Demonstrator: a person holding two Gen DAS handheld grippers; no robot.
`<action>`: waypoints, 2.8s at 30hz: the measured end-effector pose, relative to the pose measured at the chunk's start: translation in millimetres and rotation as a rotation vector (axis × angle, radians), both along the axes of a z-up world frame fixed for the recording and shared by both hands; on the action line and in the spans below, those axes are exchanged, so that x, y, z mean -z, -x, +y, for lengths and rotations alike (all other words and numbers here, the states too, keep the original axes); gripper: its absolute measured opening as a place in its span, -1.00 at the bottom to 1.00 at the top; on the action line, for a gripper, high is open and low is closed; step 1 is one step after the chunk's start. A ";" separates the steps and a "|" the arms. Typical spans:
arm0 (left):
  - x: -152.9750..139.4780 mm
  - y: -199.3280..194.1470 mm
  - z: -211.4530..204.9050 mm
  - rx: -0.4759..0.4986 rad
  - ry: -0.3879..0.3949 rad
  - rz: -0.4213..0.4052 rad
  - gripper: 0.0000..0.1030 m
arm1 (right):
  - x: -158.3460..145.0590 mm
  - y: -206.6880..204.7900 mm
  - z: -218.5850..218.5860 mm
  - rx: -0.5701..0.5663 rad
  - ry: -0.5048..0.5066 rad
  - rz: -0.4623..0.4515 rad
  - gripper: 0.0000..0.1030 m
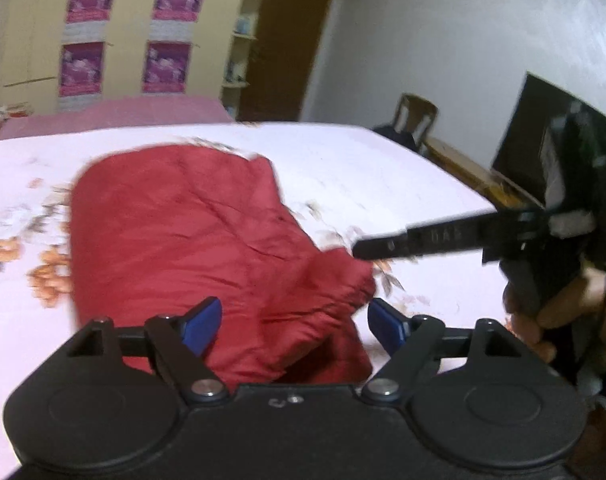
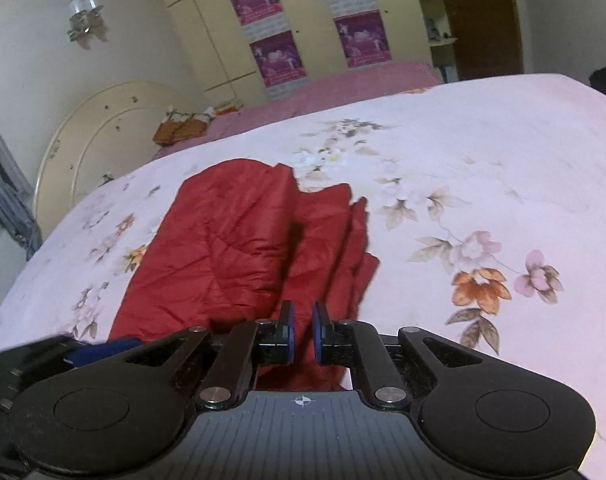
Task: Fold large clothes
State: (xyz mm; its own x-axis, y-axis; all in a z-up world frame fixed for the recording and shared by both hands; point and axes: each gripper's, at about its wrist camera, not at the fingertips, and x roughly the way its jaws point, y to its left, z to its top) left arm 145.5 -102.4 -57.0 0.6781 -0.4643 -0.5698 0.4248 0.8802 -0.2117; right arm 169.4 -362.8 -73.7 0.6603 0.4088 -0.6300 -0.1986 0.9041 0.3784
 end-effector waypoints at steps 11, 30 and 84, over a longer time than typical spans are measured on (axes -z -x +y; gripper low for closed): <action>0.9 -31.4 83.1 -0.337 0.016 0.032 0.46 | -17.7 -6.6 33.2 -0.057 -0.008 -0.053 -0.83; 45.7 -50.9 43.4 -0.225 -0.008 0.075 0.36 | 18.9 -6.6 58.4 -0.088 0.085 0.037 0.19; 53.0 -166.6 14.4 -0.049 -0.093 0.075 0.40 | 68.9 -133.2 82.2 0.148 0.322 -0.070 -0.21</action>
